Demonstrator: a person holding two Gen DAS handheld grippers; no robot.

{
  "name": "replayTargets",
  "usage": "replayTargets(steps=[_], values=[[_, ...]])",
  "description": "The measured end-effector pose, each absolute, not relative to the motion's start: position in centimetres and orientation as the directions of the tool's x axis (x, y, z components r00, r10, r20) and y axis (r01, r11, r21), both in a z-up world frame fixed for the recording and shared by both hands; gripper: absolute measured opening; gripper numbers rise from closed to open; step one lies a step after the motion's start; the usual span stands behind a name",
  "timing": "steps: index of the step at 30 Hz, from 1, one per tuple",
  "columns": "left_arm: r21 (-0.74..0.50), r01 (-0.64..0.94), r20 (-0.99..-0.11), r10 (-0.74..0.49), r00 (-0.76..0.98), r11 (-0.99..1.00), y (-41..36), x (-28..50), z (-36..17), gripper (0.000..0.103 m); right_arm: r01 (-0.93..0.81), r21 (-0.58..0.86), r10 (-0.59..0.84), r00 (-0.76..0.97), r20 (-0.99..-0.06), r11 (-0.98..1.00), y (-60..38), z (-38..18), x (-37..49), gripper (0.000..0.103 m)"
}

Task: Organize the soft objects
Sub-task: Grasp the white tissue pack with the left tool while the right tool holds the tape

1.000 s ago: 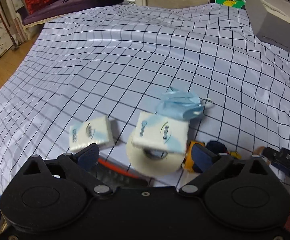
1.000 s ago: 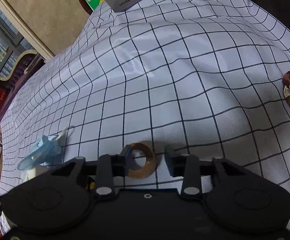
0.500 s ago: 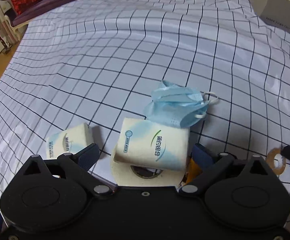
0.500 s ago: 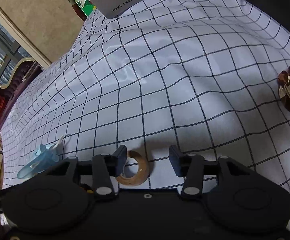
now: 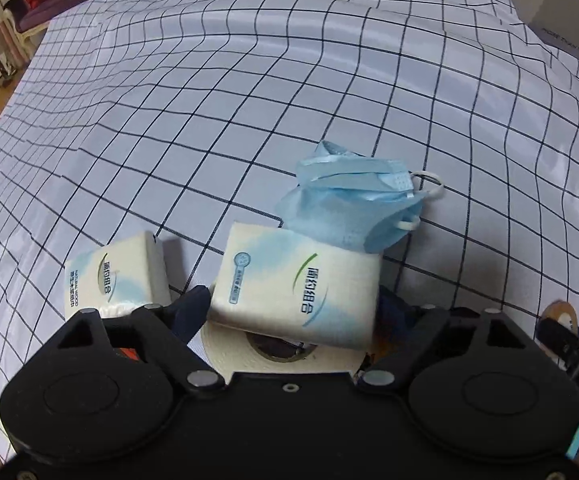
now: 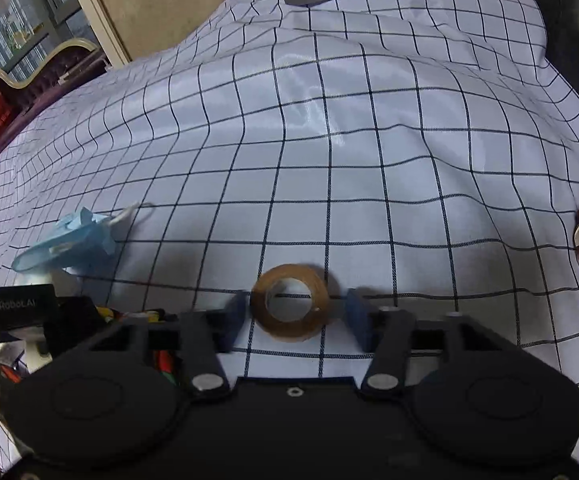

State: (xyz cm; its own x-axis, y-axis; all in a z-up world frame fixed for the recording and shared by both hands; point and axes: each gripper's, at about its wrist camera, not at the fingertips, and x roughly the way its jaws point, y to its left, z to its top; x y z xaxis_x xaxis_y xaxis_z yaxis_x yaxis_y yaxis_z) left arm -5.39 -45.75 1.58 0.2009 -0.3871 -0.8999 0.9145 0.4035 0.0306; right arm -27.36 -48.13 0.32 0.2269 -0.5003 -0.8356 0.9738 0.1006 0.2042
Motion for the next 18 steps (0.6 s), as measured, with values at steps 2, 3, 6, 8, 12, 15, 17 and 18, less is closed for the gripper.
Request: replayTargets(steps=[2,3,6,8,12,15,17,18], values=[[0.032,0.92,-0.897,-0.395,0.199,0.391,-45.7,-5.8,1.7,0.074,0.97,0.229,-0.501,0.241,-0.831,0.087,-48.2,0.3,-27.7,0.042],[0.032,0.921,-0.897,-0.396,0.198,0.388,-45.7,-5.9,1.8,0.074,0.967,0.241,-0.503,0.249,-0.828,0.081,-48.2,0.3,-28.0,0.042],[0.028,0.92,-0.899,-0.392,0.194,0.39,-45.7,-5.9,2.1,0.072,0.957,0.286,-0.513,0.274,-0.813,0.057,-48.3,0.5,-28.9,0.042],[0.015,0.917,-0.902,-0.39,0.184,0.398,-45.6,-5.7,2.4,0.072,0.952,0.304,-0.531,0.278,-0.801,0.041,-48.3,0.9,-29.3,0.042],[-0.019,0.914,-0.905,-0.395,0.157,0.405,-45.1,-5.0,3.3,0.072,0.947,0.321,-0.553,0.282,-0.784,0.027,-48.3,1.2,-29.7,0.042],[-0.037,0.913,-0.903,-0.404,0.143,0.406,-44.6,-4.5,4.3,0.072,0.948,0.316,-0.559,0.281,-0.78,0.035,-48.2,1.4,-29.5,0.042],[-0.056,0.91,-0.902,-0.411,0.131,0.412,-44.3,-4.1,5.1,0.072,0.948,0.315,-0.564,0.282,-0.776,0.041,-48.1,1.5,-29.4,0.042],[-0.065,0.907,-0.902,-0.414,0.125,0.416,-44.2,-3.9,5.4,0.072,0.948,0.316,-0.566,0.283,-0.774,0.043,-48.0,1.5,-29.4,0.042]])
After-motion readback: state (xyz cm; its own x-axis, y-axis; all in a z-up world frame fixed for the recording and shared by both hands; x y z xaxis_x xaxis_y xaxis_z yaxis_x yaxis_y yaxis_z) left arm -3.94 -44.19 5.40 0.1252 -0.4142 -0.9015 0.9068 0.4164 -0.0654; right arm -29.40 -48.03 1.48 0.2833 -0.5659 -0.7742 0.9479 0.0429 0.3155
